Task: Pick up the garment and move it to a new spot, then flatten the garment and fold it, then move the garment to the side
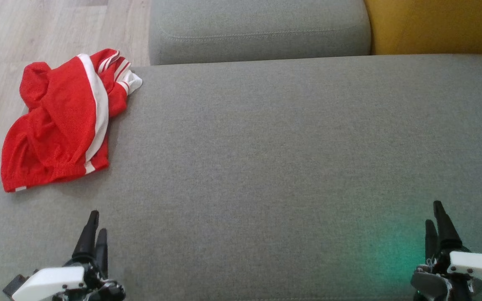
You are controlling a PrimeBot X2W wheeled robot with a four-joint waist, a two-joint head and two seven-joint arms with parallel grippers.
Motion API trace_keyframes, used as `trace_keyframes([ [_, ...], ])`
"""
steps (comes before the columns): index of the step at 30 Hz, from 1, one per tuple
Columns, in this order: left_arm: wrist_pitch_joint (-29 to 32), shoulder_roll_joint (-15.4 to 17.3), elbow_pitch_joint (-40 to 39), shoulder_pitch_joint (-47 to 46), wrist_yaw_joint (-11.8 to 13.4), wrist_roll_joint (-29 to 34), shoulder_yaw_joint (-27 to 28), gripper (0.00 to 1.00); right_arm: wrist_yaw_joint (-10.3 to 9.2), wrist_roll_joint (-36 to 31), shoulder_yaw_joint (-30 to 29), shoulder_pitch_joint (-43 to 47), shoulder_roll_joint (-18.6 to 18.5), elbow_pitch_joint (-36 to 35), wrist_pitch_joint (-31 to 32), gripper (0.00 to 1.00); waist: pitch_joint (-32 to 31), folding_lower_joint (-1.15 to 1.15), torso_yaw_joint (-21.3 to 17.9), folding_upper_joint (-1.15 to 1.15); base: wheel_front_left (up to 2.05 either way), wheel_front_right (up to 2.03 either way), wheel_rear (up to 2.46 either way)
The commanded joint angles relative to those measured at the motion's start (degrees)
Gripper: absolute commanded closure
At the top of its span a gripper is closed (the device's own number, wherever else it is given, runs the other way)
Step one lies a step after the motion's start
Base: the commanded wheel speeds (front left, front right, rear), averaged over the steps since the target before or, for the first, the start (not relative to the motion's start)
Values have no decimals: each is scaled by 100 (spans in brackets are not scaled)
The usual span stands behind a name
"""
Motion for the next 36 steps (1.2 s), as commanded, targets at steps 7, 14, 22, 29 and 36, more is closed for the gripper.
trace_keyframes([
  [7, -177, 56, -444, -214, 100, 467, -104, 0, 9, -513, 95, -188, -17, -412, -204, 0, -29, 0, 5, 0, 0, 0, 0],
  [14, -313, 63, -611, -244, 218, 1139, -245, 0, 12, -1185, 203, -198, -21, -606, -339, 0, -45, 0, 12, 0, 0, 0, 0],
  [22, -449, 69, -672, -270, 309, 1902, -411, 0, 15, -1949, 372, -208, -24, -772, -474, 0, -50, 0, 19, 0, 0, 0, 0],
  [29, -585, 75, -707, -288, 359, 2684, -549, 0, 17, -2669, 543, -222, -28, -877, -609, 0, -50, 0, 21, 0, 0, 0, 0],
  [36, -687, 80, -729, -298, 390, 3199, -653, 0, 20, -3180, 658, -238, -30, -957, -711, 0, -41, 0, 22, 0, 0, 0, 0],
])
